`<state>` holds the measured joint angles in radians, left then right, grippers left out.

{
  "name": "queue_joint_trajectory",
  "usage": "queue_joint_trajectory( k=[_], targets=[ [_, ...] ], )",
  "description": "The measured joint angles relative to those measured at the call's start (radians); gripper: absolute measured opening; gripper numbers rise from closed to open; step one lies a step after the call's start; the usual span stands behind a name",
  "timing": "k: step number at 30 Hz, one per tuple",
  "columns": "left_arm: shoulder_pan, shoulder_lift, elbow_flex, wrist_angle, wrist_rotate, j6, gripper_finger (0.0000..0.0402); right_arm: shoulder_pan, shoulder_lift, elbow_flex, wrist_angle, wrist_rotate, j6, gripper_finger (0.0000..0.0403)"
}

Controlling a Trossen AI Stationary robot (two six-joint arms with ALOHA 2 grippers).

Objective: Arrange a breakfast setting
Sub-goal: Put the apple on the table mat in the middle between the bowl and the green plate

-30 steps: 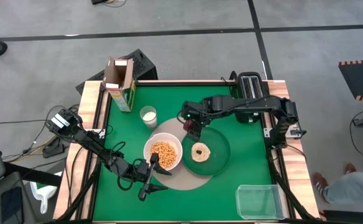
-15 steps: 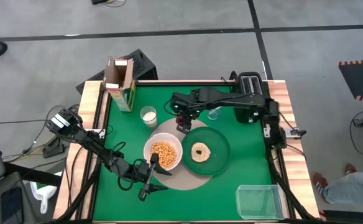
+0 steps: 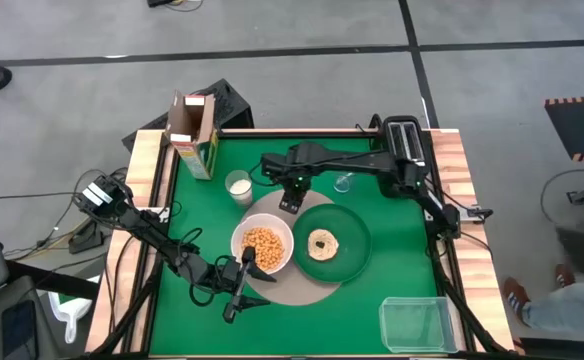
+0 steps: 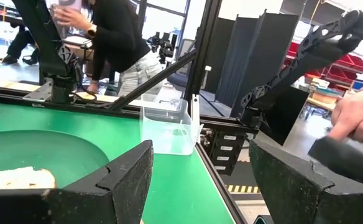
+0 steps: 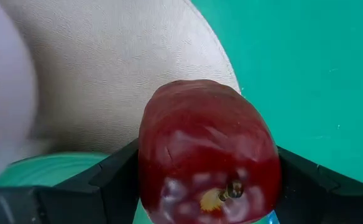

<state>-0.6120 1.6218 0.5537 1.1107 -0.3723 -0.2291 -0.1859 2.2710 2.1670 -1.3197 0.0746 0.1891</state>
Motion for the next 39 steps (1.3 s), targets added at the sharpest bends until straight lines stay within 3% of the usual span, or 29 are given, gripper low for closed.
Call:
queue_joint_trajectory(
  k=[11,20,29,39],
  targets=[
    [0.0,0.0,0.0,0.0,0.001,0.0,0.0251,0.001,0.105,0.0,-0.01,0.001,-0.033,0.0307],
    [0.0,0.0,0.0,0.0,-0.001,0.003,0.0251,0.0,0.107,-0.001,0.024,-0.001,-0.041,0.0308],
    [0.0,0.0,0.0,0.001,-0.001,0.004,0.0251,0.005,0.107,-0.001,0.038,-0.027,-0.064,0.0358],
    [0.0,0.0,0.0,0.001,-0.001,0.004,0.0251,0.008,0.107,-0.001,0.04,-0.027,-0.07,0.036]
  ],
)
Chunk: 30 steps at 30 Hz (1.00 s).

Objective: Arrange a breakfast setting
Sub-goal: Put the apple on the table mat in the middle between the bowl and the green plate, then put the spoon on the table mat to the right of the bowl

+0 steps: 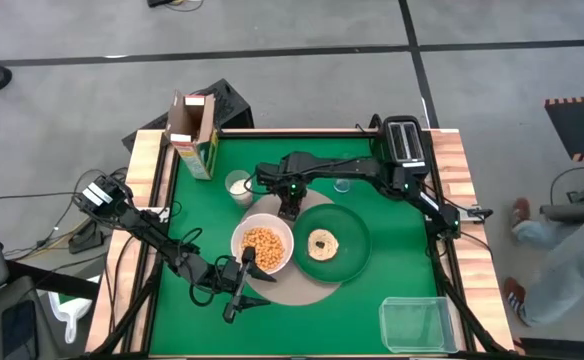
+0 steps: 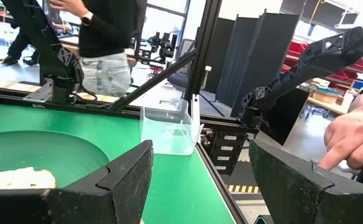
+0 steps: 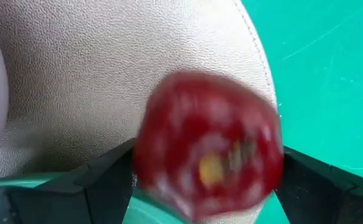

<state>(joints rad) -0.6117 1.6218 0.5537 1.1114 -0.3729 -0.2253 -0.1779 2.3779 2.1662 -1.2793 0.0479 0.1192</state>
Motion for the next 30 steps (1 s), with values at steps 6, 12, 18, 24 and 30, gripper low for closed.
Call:
queue_joint_trajectory(
  k=[6,12,18,24,30],
  targets=[
    [0.0,0.0,0.0,0.0,0.0,0.0,0.0251,0.001,-0.024,-0.001,-0.019,0.0,0.0,0.0361],
    [0.0,0.0,0.0,0.0,0.0,-0.001,0.0251,0.003,-0.098,-0.001,-0.023,0.004,0.011,0.0361],
    [0.0,0.0,0.0,0.0,0.0,-0.002,0.0251,0.009,-0.191,-0.001,-0.046,0.006,0.023,0.0361],
    [0.0,0.0,0.0,0.0,0.0,-0.001,0.0251,0.038,-0.281,0.0,-0.078,0.031,0.031,0.0361],
    [0.0,0.0,0.0,0.0,0.0,-0.002,0.0251,0.087,-0.366,0.0,-0.094,0.039,0.038,0.0361]
  ],
)
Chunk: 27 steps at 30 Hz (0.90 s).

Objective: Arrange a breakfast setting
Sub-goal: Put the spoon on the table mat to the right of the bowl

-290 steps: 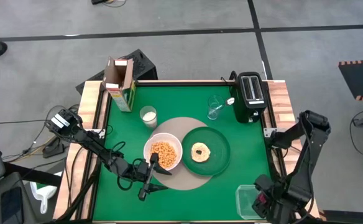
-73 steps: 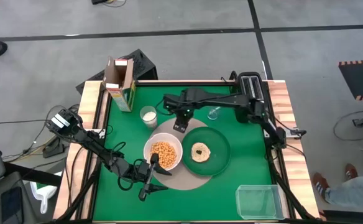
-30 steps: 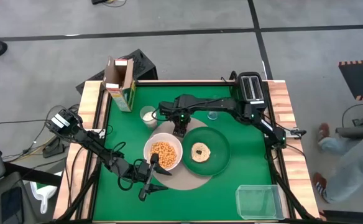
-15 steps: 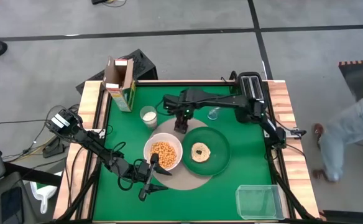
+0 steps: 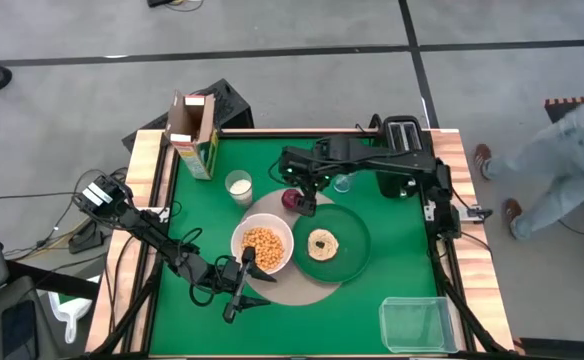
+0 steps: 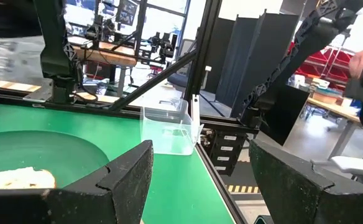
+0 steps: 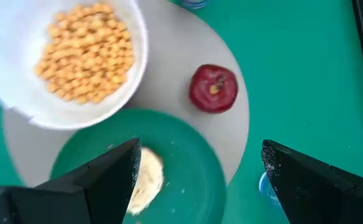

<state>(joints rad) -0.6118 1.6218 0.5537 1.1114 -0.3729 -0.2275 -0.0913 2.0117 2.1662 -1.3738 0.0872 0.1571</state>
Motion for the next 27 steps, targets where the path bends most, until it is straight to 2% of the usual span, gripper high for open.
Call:
queue_joint_trajectory(
  k=[5,10,17,27],
  targets=[
    [0.0,0.0,0.0,0.0,0.0,-0.003,0.0251,0.055,-0.056,0.0,-0.046,0.003,0.021,0.0361],
    [-0.001,0.0,0.0,0.0,0.0,-0.005,0.0251,0.132,-0.101,0.0,-0.074,0.077,0.058,0.0361],
    [-0.001,0.0,0.0,0.0,0.0,-0.005,0.0251,0.235,-0.154,0.0,-0.097,0.107,0.107,0.0361],
    [0.0,0.0,0.0,0.0,-0.009,-0.018,0.0251,0.36,-0.179,-0.001,-0.194,0.254,0.2,0.0361]
  ],
)
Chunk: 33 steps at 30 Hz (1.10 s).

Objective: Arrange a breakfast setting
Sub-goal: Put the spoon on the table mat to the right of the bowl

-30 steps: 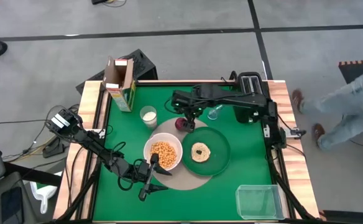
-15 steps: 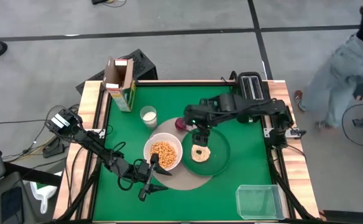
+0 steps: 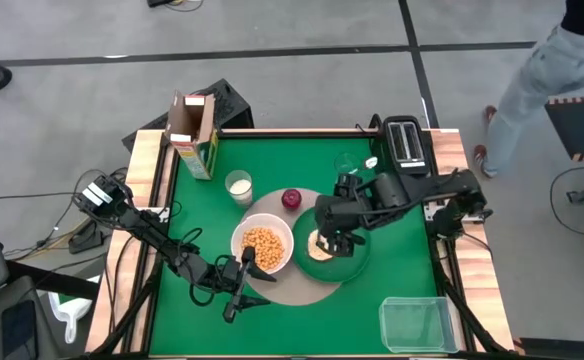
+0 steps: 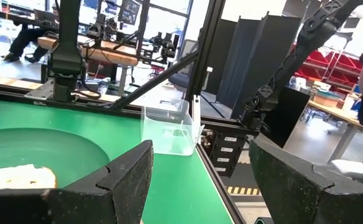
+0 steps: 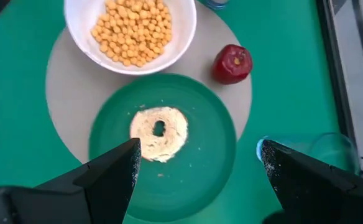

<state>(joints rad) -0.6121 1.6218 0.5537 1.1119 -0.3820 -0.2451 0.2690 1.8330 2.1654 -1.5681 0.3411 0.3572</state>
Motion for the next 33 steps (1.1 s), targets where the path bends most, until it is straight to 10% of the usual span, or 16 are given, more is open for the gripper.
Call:
queue_joint_trajectory(
  k=[33],
  targets=[
    [0.0,0.0,0.0,0.001,-0.077,-0.007,0.0251,-0.052,-0.764,-0.932,0.162,0.179,0.434,0.0361]
  ],
)
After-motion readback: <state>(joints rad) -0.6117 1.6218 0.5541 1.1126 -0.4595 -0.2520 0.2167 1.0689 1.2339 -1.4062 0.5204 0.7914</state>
